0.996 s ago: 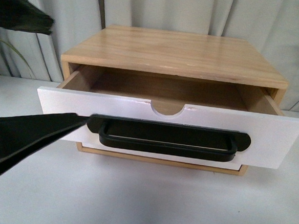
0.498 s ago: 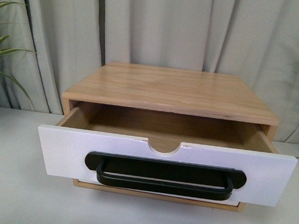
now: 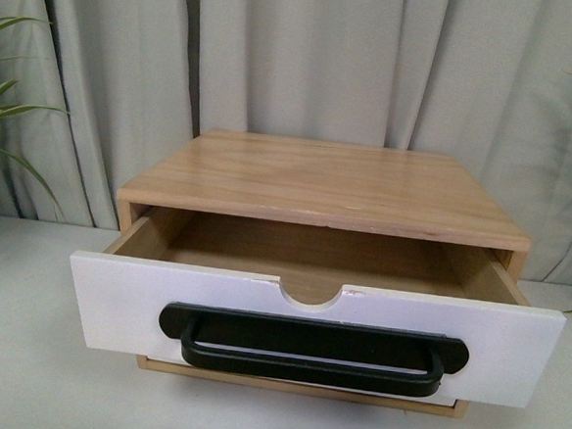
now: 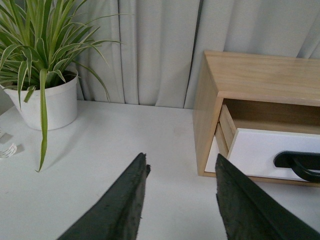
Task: Pull drawer
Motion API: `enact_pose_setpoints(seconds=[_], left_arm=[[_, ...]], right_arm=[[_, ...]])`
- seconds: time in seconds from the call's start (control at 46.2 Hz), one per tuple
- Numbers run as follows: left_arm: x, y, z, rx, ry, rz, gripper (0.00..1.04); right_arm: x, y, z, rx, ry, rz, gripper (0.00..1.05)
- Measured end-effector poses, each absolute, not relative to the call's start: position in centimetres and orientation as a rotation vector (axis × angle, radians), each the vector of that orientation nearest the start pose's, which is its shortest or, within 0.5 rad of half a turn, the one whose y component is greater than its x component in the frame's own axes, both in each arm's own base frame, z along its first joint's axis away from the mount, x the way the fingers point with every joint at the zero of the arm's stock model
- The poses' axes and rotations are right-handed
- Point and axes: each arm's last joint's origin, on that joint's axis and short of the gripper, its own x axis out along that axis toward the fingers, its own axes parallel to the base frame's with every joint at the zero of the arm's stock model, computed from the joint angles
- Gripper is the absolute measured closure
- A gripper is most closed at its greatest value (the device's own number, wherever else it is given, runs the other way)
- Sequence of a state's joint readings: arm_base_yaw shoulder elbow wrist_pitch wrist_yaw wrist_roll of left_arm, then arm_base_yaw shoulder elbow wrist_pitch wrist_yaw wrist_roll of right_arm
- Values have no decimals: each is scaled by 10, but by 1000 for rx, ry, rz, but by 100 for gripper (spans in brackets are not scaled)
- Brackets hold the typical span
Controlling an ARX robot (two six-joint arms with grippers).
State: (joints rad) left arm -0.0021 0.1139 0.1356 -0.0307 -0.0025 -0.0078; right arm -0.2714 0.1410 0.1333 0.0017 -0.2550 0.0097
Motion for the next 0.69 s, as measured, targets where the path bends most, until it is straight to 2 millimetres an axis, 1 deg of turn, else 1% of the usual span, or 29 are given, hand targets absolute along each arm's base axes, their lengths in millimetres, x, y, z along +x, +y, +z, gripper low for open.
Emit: enact_pose_setpoints(seconds=[0.152, 0.195, 0.216, 0.238, 0.346, 0.628, 0.693], left_arm=[[98, 0, 191, -7, 6, 0, 84], [98, 0, 187, -7, 9, 0, 95], [98, 0, 187, -7, 9, 0, 98], [98, 0, 186, -8, 8, 0, 101], [98, 0, 182, -5, 6, -3, 101], [98, 0, 174, -5, 4, -2, 101], [97, 0, 166, -5, 1, -2, 101]], right_arm=[[98, -14, 193, 2, -5, -3, 89], [98, -12, 189, 3, 0, -7, 99], [98, -11, 187, 2, 2, -14, 104], [98, -10, 186, 0, 2, -33, 103], [98, 0, 183, -2, -1, 5, 103], [98, 0, 175, -1, 2, 0, 103], [97, 0, 167, -1, -1, 1, 103]])
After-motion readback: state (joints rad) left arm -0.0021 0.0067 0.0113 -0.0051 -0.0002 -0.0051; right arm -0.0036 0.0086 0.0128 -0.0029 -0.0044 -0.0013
